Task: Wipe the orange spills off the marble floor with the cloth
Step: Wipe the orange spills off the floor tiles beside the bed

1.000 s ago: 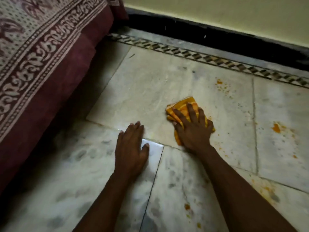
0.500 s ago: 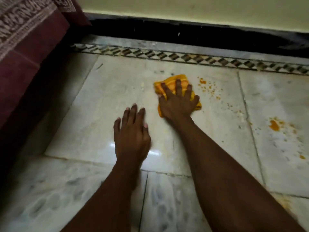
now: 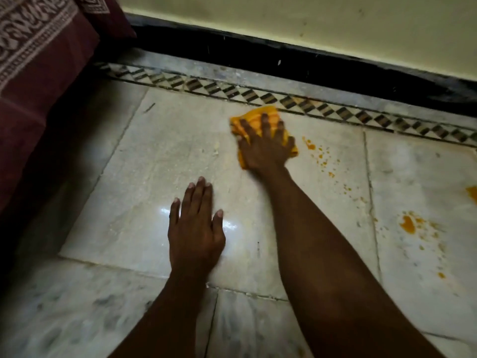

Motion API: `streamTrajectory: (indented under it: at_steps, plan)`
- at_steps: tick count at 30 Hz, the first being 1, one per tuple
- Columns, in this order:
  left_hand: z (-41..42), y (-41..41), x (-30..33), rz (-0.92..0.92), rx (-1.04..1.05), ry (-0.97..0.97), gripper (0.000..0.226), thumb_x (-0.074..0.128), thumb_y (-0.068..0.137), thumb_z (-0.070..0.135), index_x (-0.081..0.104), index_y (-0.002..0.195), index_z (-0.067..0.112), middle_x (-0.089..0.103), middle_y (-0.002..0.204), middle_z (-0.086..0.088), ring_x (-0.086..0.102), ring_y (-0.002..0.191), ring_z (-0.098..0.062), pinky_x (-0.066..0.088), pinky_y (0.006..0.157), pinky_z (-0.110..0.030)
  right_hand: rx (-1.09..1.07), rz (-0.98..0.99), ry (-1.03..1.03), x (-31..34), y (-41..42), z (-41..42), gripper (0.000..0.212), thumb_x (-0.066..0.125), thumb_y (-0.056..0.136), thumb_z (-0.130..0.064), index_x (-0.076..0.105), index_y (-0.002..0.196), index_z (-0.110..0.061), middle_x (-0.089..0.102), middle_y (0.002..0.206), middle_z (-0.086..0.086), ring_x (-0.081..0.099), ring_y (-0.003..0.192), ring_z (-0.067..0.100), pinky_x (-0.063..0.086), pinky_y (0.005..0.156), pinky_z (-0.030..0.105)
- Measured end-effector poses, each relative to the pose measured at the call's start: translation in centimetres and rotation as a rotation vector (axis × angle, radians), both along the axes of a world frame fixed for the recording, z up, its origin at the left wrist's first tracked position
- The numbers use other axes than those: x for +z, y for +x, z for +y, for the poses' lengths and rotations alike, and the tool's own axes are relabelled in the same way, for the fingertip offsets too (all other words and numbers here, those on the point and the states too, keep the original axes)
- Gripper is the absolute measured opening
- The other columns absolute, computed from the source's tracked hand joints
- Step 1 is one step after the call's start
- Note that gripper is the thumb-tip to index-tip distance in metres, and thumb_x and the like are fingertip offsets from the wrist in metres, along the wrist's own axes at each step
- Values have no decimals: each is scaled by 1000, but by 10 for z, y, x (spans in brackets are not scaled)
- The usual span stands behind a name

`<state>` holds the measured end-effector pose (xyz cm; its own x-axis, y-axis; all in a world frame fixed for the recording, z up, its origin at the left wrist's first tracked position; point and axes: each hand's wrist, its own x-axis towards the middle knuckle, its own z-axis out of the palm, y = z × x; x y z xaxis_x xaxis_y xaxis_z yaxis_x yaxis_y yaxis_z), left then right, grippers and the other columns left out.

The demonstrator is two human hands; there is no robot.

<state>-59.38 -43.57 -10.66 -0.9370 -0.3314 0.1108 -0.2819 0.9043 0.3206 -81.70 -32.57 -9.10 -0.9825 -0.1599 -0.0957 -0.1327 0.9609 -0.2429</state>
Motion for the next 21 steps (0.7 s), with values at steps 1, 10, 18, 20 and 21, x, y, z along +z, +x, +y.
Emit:
streamTrajectory:
  at_steps: [1, 10, 18, 20, 21]
  plan:
    - [-1, 0, 2, 5, 5, -1, 67, 46, 102, 39, 33, 165, 22, 25, 175, 5, 19, 162, -13, 18, 131, -44, 114, 8, 24, 0, 5, -11, 54, 27, 103, -69, 21, 156, -62, 4, 176, -6, 1, 161, 38, 6, 121, 69]
    - [1, -2, 3, 17, -1, 8, 66, 47, 100, 39, 39, 163, 19, 31, 173, 2, 27, 161, -16, 24, 128, -48, -15, -16, 49, 11, 22, 83, 55, 26, 100, -74, 19, 154, -65, 1, 175, -13, 3, 161, 32, 14, 120, 66]
    - [4, -2, 7, 12, 6, 9, 66, 44, 100, 39, 40, 162, 20, 31, 173, 2, 28, 160, -16, 23, 128, -49, 329, 110, 61, 1, 66, 55, 55, 26, 101, -69, 25, 156, -62, 11, 175, -8, 11, 160, 35, 17, 117, 62]
    - [1, -1, 6, 14, 0, 3, 66, 43, 100, 40, 40, 162, 19, 31, 173, 1, 28, 160, -17, 24, 128, -49, 257, 128, 69, -2, 81, 105, 55, 26, 99, -70, 32, 153, -60, 20, 174, -8, 20, 159, 33, 20, 116, 62]
    - [0, 1, 5, 9, -7, 5, 66, 42, 100, 40, 40, 162, 19, 31, 173, 1, 28, 160, -17, 23, 128, -49, 116, 132, 87, -5, 74, 127, 56, 27, 99, -67, 36, 153, -56, 26, 172, -3, 26, 157, 35, 24, 117, 65]
